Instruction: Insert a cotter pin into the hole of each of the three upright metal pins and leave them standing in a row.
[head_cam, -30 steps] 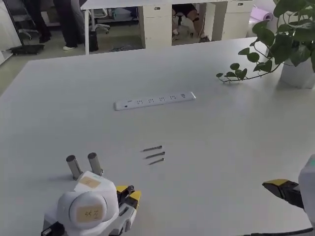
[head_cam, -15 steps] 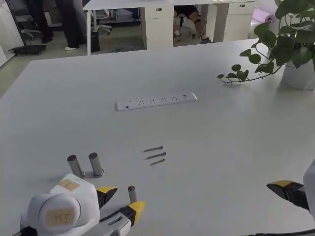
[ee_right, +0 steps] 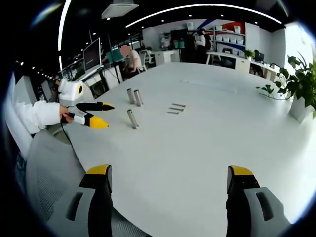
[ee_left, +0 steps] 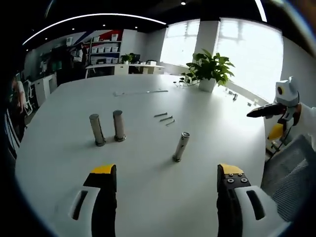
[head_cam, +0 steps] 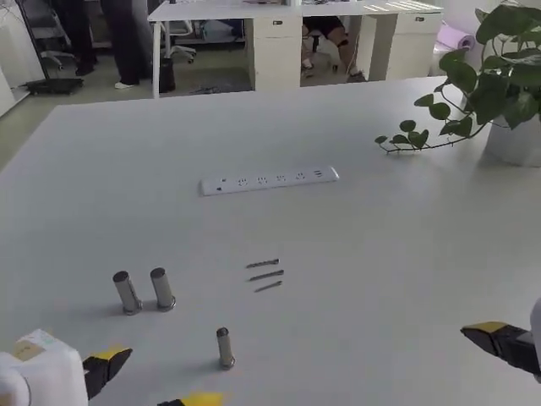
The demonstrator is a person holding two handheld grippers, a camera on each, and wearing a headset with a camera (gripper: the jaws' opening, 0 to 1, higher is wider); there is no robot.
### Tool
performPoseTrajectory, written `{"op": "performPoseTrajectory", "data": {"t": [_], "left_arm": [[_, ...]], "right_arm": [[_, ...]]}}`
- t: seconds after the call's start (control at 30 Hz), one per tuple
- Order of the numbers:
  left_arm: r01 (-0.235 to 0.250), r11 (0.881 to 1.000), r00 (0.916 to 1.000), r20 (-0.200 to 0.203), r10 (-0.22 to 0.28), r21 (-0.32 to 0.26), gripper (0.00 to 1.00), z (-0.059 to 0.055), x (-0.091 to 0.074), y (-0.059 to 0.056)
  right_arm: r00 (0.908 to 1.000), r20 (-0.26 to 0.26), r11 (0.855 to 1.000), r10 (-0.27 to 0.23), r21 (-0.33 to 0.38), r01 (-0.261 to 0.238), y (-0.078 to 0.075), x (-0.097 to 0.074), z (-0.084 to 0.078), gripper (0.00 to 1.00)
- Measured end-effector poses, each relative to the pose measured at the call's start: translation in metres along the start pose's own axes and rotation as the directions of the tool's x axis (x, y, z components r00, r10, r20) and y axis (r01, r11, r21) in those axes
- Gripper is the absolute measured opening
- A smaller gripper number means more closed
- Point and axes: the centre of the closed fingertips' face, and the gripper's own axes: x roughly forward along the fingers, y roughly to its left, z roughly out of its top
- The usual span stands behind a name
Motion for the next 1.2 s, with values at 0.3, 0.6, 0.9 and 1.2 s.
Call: {"op": "performPoseTrajectory", "data": {"t": [0.3,0.6,0.9,1.2], "left_arm": [[0.041,0.999,0.9977,-0.055,-0.039,0.028,0.99,-0.017,-0.028,0.001],[0.061,0.998,0.9965,-0.055,-0.063,-0.030,0.99,-0.019,-0.044,-0.003],[0.083,0.995,0.9953,-0.045,-0.086,-0.057,0.99,-0.013,-0.048,-0.010],[0.115,0.990,0.9933,-0.003,-0.115,-0.083,0.99,-0.002,-0.053,-0.020]], "right_arm": [[0.9997,-0.018,0.999,-0.016,-0.030,0.015,-0.015,-0.006,0.004,0.95],[0.9984,-0.048,0.995,-0.030,-0.091,0.025,-0.031,-0.010,0.009,0.94],[0.9938,-0.067,0.981,0.089,-0.166,-0.099,-0.020,-0.002,0.033,0.94],[0.9652,-0.221,0.877,0.139,-0.426,-0.224,-0.018,0.025,0.050,0.93]]}}
